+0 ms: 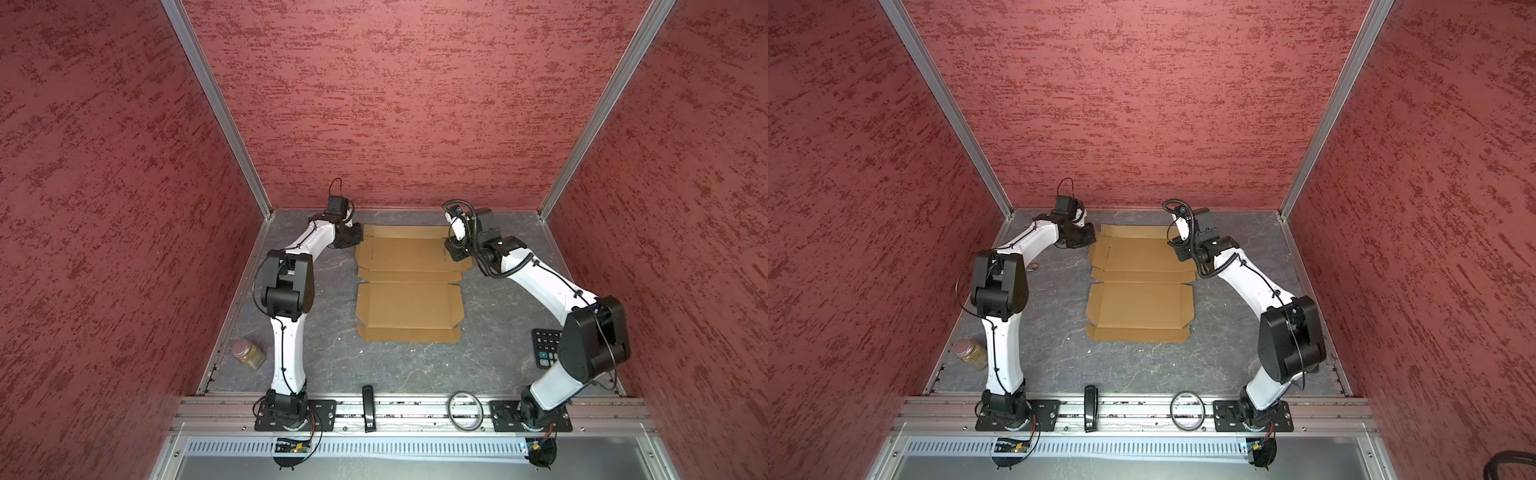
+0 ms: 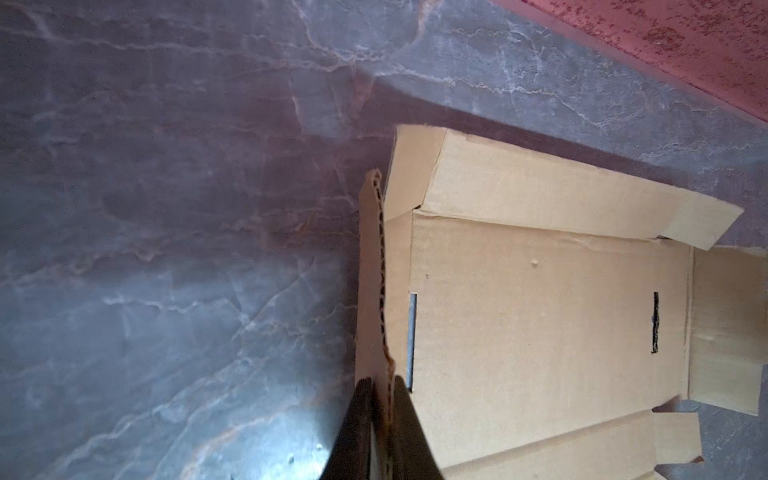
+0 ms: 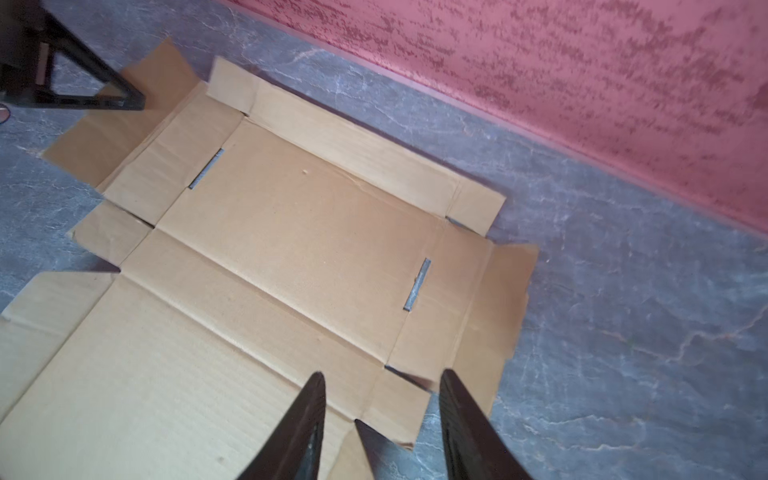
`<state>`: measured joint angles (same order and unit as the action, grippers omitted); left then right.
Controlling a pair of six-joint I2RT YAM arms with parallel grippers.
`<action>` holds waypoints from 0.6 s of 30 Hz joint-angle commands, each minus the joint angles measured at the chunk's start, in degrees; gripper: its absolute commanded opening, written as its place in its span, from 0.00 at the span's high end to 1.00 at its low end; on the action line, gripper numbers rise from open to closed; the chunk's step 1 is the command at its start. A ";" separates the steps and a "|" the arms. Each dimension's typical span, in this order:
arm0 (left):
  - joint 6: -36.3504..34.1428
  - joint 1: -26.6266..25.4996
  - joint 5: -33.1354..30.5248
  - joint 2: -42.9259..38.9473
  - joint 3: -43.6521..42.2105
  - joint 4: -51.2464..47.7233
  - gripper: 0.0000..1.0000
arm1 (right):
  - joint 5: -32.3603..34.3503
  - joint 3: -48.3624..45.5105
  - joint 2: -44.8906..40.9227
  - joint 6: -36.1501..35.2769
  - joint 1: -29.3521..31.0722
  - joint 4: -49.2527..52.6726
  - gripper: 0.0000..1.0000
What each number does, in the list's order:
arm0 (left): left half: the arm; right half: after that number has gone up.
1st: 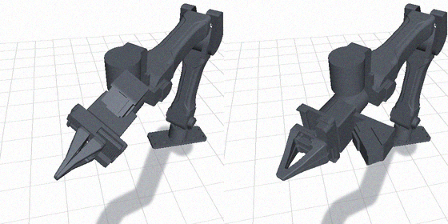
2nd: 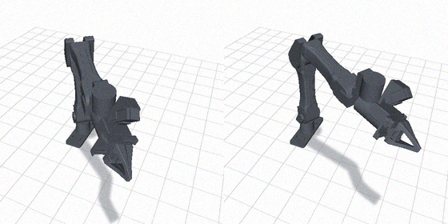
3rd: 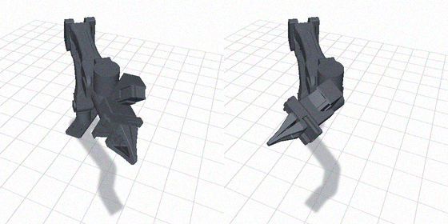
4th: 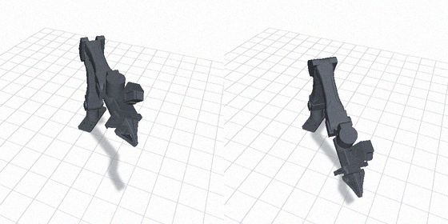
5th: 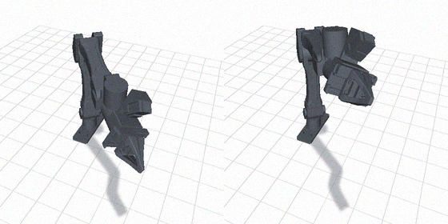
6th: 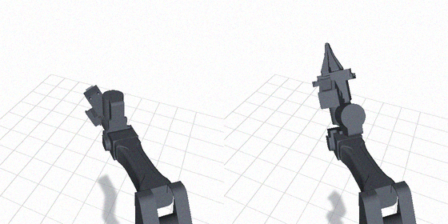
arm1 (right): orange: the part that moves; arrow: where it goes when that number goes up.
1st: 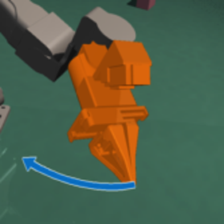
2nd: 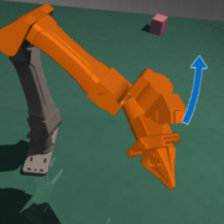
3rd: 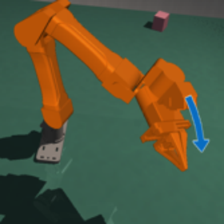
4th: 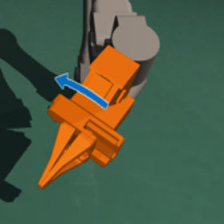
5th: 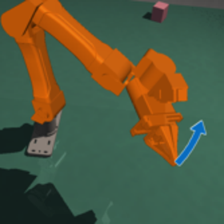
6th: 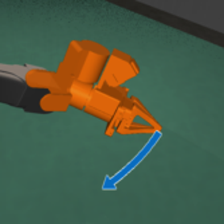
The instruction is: Fold the paper box
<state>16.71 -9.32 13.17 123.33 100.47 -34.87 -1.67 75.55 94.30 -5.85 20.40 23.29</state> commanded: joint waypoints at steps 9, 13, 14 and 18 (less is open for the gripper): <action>3.15 -0.78 -1.71 -5.98 -7.45 3.95 0.75 | -2.90 -6.86 -3.71 8.66 -0.28 -9.06 0.53; 3.26 -0.27 -0.95 -7.23 -9.00 4.05 0.62 | -6.03 -9.53 -3.89 12.83 -0.12 -12.37 0.54; 3.24 -0.18 -0.80 -7.81 -9.56 3.95 0.60 | -6.72 -9.87 -3.94 13.77 -0.10 -12.95 0.55; 2.99 0.09 0.50 -11.26 -13.21 3.95 0.55 | -8.00 -11.50 -3.72 16.44 0.89 -14.62 0.60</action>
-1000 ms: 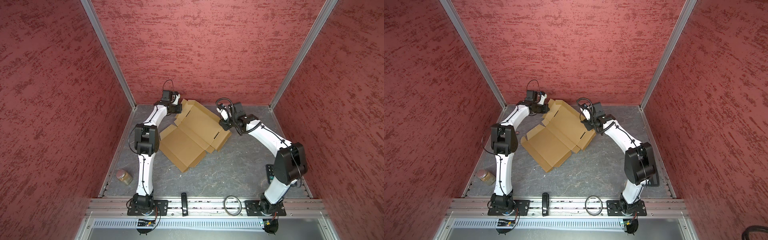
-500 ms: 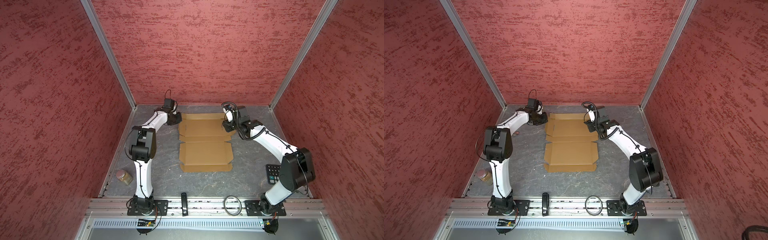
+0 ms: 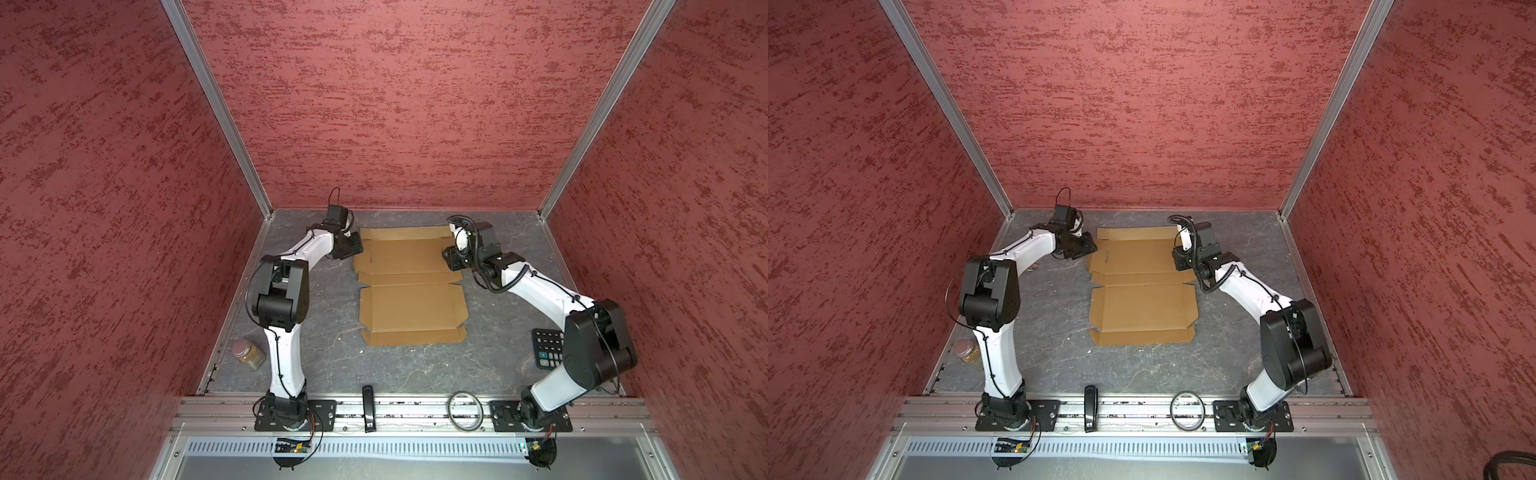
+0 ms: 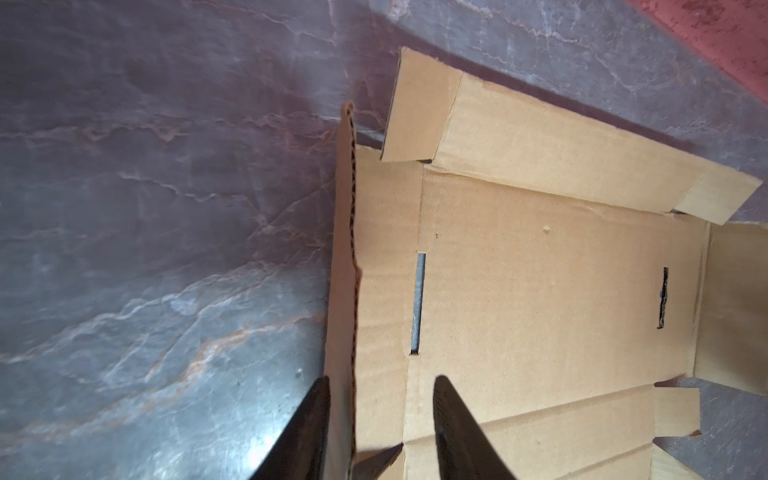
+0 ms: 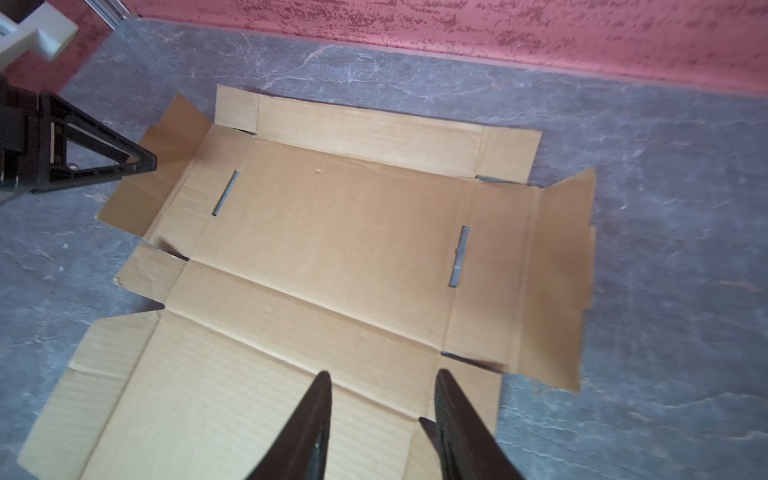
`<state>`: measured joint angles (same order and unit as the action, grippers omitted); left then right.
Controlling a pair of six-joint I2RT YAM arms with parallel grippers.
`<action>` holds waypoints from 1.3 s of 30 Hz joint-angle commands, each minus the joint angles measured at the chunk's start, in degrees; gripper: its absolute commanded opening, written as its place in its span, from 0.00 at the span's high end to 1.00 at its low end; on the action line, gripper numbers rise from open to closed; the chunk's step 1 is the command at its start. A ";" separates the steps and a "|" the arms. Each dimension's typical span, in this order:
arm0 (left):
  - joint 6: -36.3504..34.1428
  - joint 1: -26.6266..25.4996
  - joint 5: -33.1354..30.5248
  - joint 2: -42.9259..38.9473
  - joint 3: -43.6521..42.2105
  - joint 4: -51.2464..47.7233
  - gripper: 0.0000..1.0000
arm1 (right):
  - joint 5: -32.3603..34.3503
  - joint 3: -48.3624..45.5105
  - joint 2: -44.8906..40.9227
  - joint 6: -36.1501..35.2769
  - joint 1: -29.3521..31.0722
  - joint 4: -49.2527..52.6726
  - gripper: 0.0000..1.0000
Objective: Fold the paper box
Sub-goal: 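Lower both grippers onto the blank's middle crease line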
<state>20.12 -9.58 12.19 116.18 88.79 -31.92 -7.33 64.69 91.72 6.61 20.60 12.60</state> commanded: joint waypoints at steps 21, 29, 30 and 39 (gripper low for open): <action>3.87 -3.97 3.62 -21.21 -26.31 9.66 0.47 | -4.98 -0.05 14.64 11.49 4.61 -9.51 0.98; 4.58 -3.40 7.21 -19.40 -28.37 14.36 0.43 | -3.41 -0.70 18.66 13.40 4.89 -10.43 1.00; 4.66 -3.41 7.24 -19.00 -28.34 14.57 0.43 | -3.00 -0.78 19.12 13.52 4.93 -10.25 1.00; 4.75 -3.30 5.34 -17.13 -28.95 15.84 0.41 | -2.16 -2.23 20.24 13.60 4.98 -10.40 1.00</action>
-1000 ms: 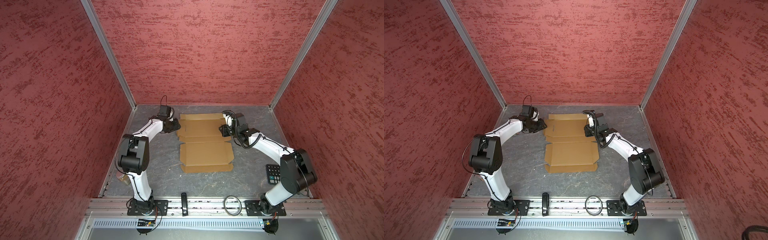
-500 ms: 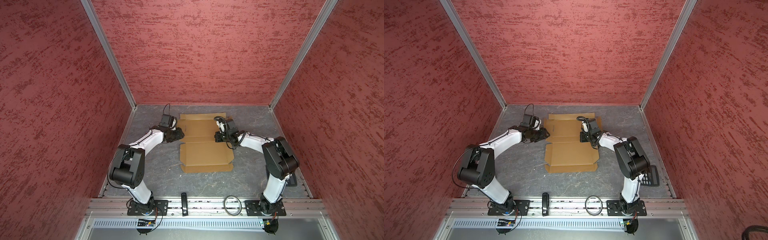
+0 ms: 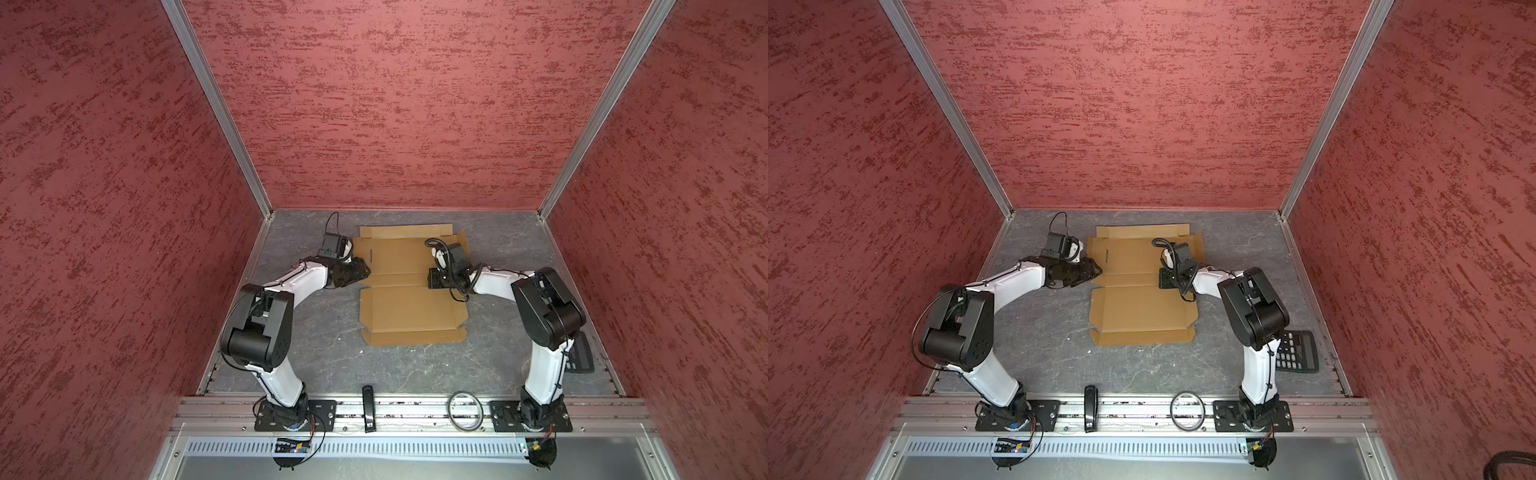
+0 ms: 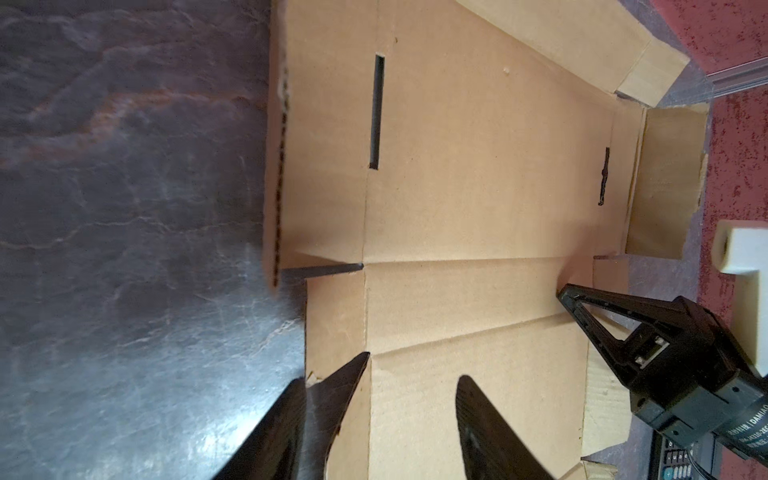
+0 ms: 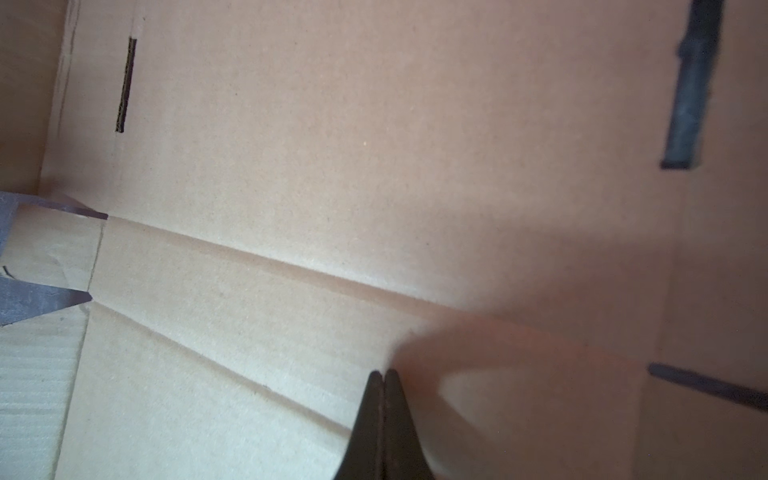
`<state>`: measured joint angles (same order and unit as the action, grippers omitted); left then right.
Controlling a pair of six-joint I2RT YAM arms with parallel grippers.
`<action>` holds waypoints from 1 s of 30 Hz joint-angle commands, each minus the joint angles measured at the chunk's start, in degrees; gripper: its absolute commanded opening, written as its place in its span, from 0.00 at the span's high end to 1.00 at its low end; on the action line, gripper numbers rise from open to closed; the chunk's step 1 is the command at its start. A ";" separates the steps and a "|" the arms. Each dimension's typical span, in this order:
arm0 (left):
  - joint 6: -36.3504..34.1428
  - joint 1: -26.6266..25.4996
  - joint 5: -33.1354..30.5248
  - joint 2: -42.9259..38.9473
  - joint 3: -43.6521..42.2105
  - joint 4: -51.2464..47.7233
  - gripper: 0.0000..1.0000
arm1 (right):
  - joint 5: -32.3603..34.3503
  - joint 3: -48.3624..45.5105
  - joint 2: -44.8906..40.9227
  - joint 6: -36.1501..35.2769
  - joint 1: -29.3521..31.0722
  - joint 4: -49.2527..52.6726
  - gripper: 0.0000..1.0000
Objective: Fold the paper box
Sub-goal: 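Lower both grippers onto the blank's middle crease line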
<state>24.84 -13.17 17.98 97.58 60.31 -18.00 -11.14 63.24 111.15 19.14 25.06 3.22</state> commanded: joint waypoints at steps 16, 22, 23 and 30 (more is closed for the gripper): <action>-0.04 -0.03 -2.74 4.80 -1.68 4.93 0.38 | 1.58 -2.41 0.83 1.43 0.69 -1.64 1.00; 0.97 -1.45 -0.53 6.72 -0.76 7.36 0.38 | 1.37 -1.94 0.98 1.34 0.87 -1.64 1.00; 1.22 -1.77 -0.39 6.81 -0.56 7.68 0.38 | 1.34 -1.83 1.05 1.36 0.87 -1.64 1.00; 2.26 -5.27 -0.84 7.14 0.71 9.40 0.38 | 0.89 -1.62 1.40 1.17 1.04 -1.43 1.00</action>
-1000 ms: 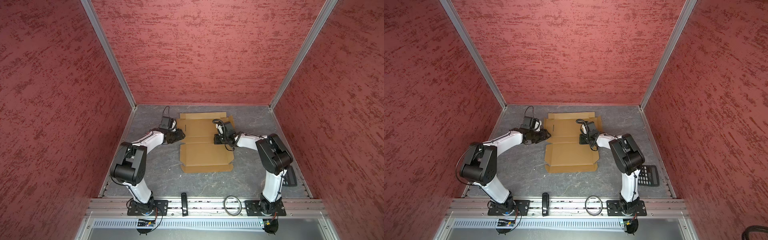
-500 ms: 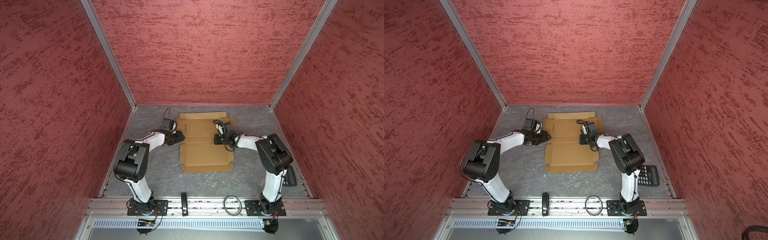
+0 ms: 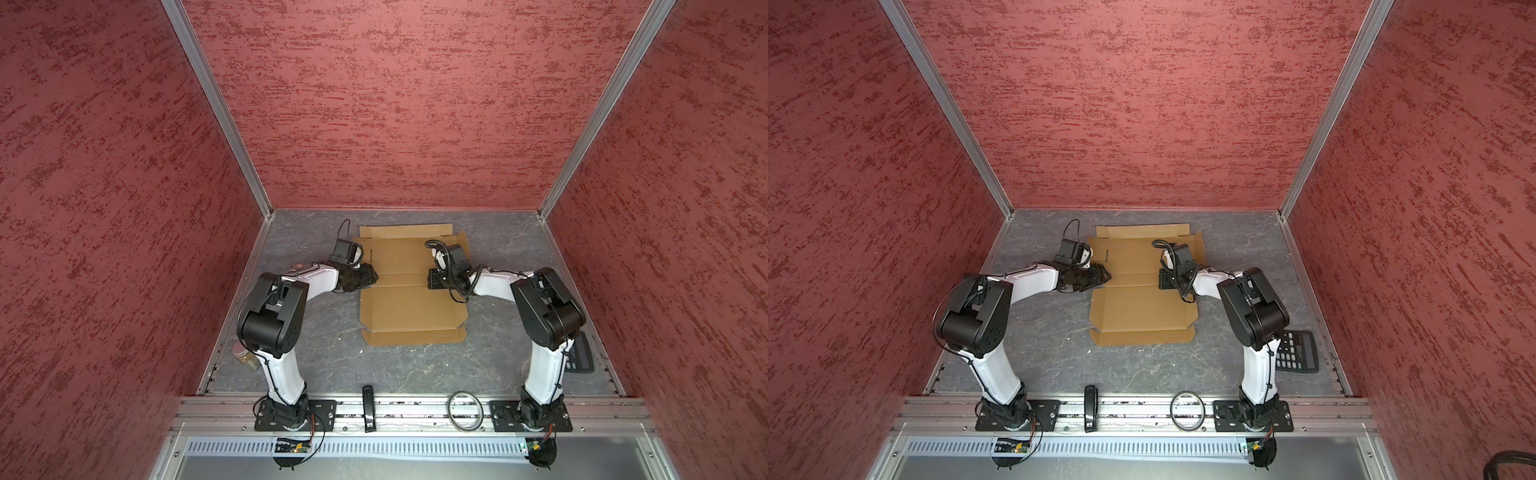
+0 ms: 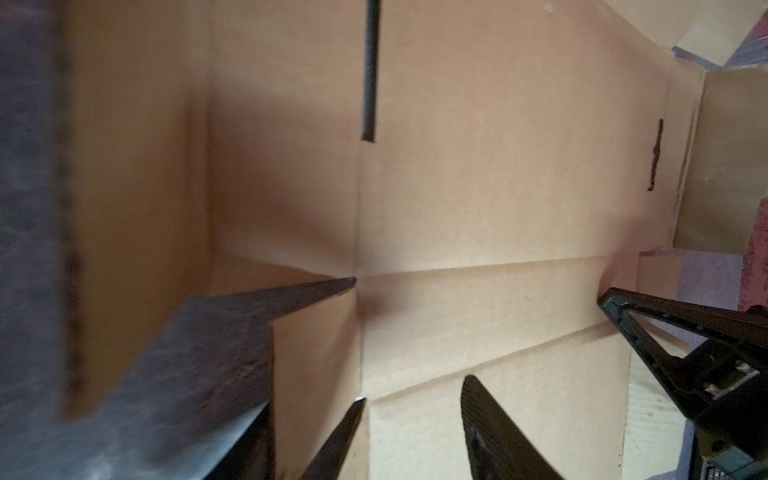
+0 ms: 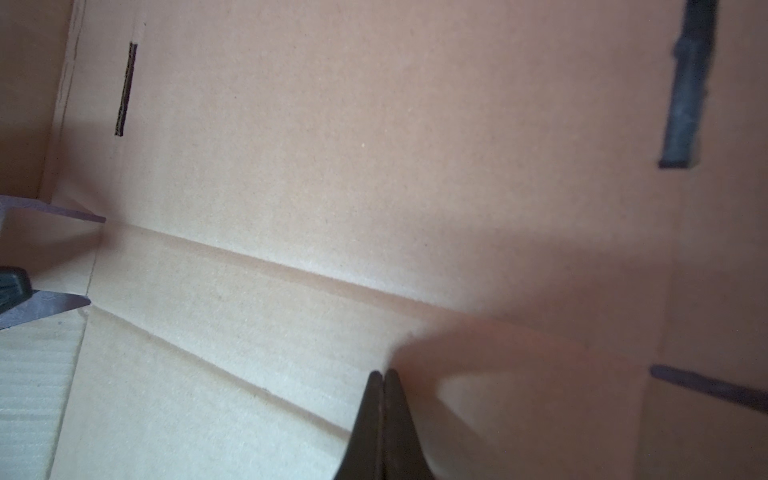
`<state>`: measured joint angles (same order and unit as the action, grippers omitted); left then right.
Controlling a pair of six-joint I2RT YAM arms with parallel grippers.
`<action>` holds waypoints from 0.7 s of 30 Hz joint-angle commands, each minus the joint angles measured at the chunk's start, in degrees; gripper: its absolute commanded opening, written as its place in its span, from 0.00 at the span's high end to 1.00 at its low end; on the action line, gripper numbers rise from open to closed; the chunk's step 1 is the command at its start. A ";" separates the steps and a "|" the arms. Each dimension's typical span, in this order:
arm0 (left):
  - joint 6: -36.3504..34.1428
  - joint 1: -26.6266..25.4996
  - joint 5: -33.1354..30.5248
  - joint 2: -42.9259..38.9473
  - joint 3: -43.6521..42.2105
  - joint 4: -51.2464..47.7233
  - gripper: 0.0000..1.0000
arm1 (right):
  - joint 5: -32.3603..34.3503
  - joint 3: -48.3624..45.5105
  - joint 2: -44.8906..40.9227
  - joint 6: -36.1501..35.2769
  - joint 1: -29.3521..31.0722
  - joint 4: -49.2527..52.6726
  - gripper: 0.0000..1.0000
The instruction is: Fold the paper box
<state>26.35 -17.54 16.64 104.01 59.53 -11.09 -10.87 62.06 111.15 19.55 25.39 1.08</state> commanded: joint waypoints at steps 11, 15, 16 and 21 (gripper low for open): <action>0.82 -4.24 -0.65 4.81 4.63 2.50 0.38 | 0.24 -0.06 1.62 0.40 0.89 1.20 1.00; 1.06 -4.52 -1.08 6.66 5.07 2.36 0.38 | 0.28 0.03 1.62 0.32 0.89 1.38 1.00; 1.07 -4.52 -1.06 6.73 5.07 2.28 0.38 | 0.34 0.10 1.61 0.25 0.89 1.46 1.00; 1.41 -4.12 -1.53 2.80 5.43 0.72 0.36 | 0.50 0.60 1.61 -0.02 0.89 2.23 1.00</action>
<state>27.46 -21.45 15.51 108.62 64.40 -8.86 -10.87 62.08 111.22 19.51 25.47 1.10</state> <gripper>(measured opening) 0.633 0.040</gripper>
